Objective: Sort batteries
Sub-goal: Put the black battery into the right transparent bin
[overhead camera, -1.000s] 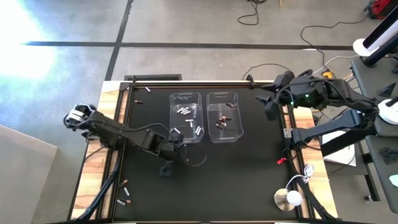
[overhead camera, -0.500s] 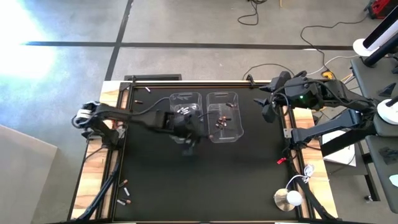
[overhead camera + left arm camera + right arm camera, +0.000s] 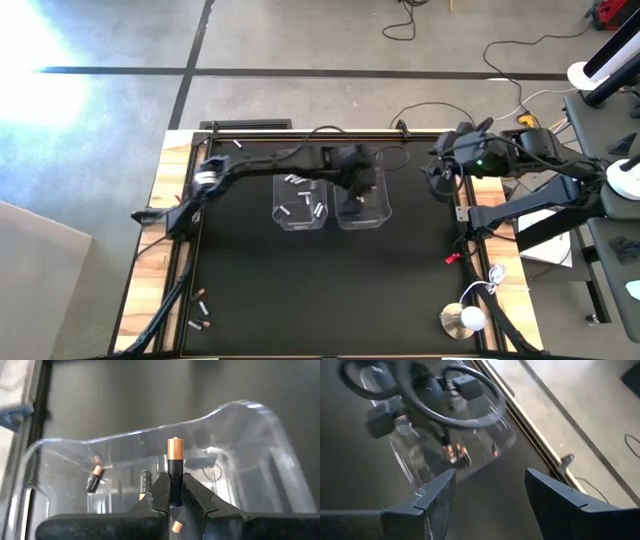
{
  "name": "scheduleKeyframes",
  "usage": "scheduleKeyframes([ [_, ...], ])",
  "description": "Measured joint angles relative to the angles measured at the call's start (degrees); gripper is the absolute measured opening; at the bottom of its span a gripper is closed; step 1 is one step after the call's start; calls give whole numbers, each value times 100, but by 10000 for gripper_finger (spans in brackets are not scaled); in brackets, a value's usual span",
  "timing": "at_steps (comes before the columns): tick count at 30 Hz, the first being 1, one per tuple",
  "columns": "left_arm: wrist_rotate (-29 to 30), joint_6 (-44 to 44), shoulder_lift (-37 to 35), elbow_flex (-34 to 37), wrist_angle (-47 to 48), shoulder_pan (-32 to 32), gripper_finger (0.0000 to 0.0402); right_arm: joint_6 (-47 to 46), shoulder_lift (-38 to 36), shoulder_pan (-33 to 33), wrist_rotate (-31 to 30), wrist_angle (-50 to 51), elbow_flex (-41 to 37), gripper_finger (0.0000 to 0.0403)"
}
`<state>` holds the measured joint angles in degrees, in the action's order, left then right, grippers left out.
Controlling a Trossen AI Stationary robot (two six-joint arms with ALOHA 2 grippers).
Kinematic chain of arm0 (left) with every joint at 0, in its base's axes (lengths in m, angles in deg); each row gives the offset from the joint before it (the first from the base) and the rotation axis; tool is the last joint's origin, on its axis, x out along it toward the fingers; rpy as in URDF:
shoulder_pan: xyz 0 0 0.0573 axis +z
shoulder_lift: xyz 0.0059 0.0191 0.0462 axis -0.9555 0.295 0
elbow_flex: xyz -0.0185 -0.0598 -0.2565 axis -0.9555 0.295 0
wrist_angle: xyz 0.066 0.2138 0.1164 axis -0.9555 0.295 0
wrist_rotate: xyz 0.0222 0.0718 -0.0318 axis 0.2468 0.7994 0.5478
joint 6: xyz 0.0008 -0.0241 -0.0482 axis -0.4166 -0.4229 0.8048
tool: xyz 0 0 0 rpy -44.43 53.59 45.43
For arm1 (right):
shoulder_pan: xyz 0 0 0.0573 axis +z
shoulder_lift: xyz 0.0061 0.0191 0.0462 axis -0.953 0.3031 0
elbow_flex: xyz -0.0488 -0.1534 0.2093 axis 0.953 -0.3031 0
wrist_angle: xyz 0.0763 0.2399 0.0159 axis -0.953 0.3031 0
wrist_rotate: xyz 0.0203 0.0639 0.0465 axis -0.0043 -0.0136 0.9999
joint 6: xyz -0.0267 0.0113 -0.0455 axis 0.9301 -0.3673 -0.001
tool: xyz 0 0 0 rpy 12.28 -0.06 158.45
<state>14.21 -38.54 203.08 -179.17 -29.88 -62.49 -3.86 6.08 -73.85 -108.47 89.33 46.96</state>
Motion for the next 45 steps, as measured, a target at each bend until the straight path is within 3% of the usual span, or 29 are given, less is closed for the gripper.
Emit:
scheduleKeyframes([
  [6,17,147,1548,-1847,1486,174,9,57,-132,0,0,317,-25,237],
  [12,31,645,1491,-891,1311,188,9,405,-374,0,-14,321,-25,252],
  [19,0,684,1461,-642,1162,78,9,466,-541,-2,-172,270,-25,263],
  [23,-42,679,1465,-673,1163,68,26,406,-595,-2,-176,215,-25,266],
  [27,-42,657,1481,-862,1165,70,68,397,-596,-2,-178,188,-29,270],
  [33,-98,898,1481,-1783,1723,51,134,302,-597,-2,-178,172,-312,270],
  [41,-114,1738,60,-1144,2021,-115,149,117,-611,-2,-172,-261,-1675,261],
  [45,169,1737,-609,-600,2115,-210,140,159,-616,-5,-14,-1238,-2753,268],
])
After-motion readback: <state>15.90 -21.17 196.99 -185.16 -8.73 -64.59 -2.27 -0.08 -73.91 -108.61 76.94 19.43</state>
